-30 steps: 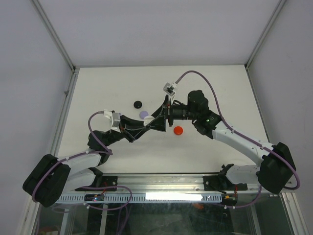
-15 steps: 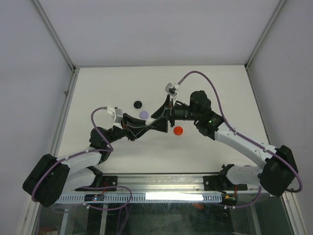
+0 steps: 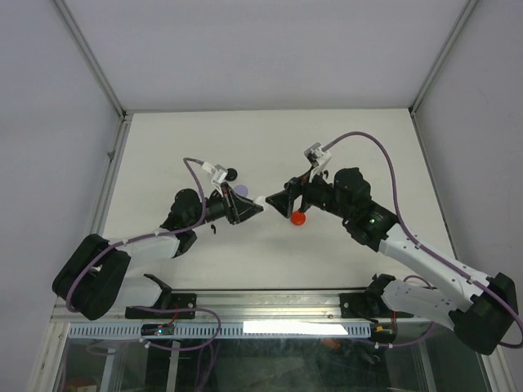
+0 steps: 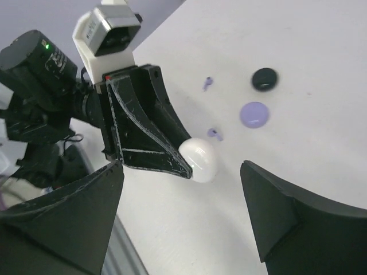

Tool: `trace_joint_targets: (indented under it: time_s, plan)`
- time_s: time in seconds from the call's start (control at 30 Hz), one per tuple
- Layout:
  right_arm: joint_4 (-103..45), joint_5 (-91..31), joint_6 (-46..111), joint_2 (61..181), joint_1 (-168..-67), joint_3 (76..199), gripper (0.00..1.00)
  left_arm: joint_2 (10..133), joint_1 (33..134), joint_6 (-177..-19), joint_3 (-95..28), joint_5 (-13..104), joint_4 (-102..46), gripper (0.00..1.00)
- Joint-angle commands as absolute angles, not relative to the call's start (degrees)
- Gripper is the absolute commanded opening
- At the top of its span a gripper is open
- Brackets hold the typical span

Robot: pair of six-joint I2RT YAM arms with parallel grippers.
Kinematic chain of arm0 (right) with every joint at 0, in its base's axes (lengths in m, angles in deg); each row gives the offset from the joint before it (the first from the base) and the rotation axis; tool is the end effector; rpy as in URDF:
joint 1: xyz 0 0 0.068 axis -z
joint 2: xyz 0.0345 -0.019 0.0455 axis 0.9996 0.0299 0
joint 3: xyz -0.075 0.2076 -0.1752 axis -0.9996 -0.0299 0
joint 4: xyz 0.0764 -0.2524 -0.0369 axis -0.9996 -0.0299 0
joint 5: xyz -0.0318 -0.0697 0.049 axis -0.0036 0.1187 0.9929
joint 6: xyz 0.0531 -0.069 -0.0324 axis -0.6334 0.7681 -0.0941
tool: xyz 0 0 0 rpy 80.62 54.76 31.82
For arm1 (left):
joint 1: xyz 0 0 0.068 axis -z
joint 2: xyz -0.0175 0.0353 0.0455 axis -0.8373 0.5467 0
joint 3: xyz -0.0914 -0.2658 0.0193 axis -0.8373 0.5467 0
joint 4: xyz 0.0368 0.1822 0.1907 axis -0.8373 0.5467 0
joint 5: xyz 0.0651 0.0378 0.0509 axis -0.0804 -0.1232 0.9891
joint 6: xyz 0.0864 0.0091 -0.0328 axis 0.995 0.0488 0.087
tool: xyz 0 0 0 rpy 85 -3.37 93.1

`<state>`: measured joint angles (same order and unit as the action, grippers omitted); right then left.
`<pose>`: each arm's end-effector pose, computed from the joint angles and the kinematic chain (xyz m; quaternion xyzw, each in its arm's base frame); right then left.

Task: Insert the wireless bluetooth earbuds into the charging case
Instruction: Close the charging case, then place the charging case at the center of the board.

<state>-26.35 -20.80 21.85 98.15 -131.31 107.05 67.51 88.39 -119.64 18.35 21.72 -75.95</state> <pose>0.1918 0.2122 0.3204 -0.2610 0.7212 0.4141 0.4901 0.2165 -0.1846 0.2105 0.1832 0.6908 -0.5257 0.4615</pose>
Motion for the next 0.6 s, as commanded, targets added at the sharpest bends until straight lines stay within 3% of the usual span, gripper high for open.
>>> trace_joint_targets:
  time_s: [0.0, 0.33, 0.57]
  plan:
    - [-29.1, -36.8, 23.2, 93.6, -131.5, 105.2, 0.86, 74.1, 90.1, -126.6, 12.7, 22.4, -67.5, 0.00]
    - [-32.3, -41.6, 24.0, 91.4, -131.5, 102.5, 0.88, 93.6, 95.5, -134.4, 5.0, 24.2, -66.0, 0.00]
    - [-32.7, -42.3, 24.6, 89.2, -131.5, 101.1, 0.89, 101.2, 97.5, -136.6, -0.1, 29.0, -62.1, 0.07]
